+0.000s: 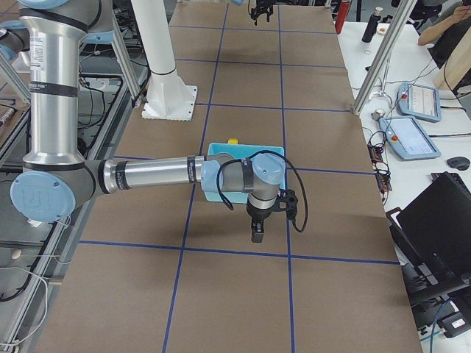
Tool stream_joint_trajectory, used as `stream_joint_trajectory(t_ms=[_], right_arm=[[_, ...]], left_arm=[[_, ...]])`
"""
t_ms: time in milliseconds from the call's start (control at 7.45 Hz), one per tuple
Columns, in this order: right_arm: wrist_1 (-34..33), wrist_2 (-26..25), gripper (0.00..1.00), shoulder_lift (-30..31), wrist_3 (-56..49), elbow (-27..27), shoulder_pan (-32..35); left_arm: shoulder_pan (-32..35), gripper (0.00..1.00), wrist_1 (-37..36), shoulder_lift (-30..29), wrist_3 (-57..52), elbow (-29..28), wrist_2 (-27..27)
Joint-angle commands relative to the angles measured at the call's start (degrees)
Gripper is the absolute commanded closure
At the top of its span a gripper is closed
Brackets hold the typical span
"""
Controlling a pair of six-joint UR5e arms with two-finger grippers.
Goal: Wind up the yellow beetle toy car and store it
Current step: 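Withdraw the left arm out of view as the car rolls forward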
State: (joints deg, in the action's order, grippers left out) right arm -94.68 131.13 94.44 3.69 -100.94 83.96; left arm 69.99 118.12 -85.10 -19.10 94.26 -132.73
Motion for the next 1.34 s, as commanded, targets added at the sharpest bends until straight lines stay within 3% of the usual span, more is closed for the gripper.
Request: stream_joint_trajectory(t_ms=[0,268,671,939,1207], right_arm=[[0.11,0.0,0.0,-0.04,-0.08,0.04,-0.29],[0.19,0.17,0.0,-0.13,-0.26,-0.05,-0.73],[2.65,0.96,0.0,-4.07,-0.18,-2.14,-1.78],[2.39,0.7,0.0,-8.46,0.79,-10.03,-8.25],[2.65,2.97,0.0,-10.93,-0.16,-14.18,-15.02]], left_arm=[[4.53,0.0,-4.04,-0.06,19.62,0.13,0.02],[8.57,0.0,-8.25,0.29,29.95,-0.3,0.02],[18.13,0.0,-10.44,0.91,30.43,-4.33,-5.05],[21.94,0.0,-22.89,-1.89,30.35,-3.04,-5.26],[22.03,0.0,-23.64,-1.12,30.35,-2.06,-5.43]])
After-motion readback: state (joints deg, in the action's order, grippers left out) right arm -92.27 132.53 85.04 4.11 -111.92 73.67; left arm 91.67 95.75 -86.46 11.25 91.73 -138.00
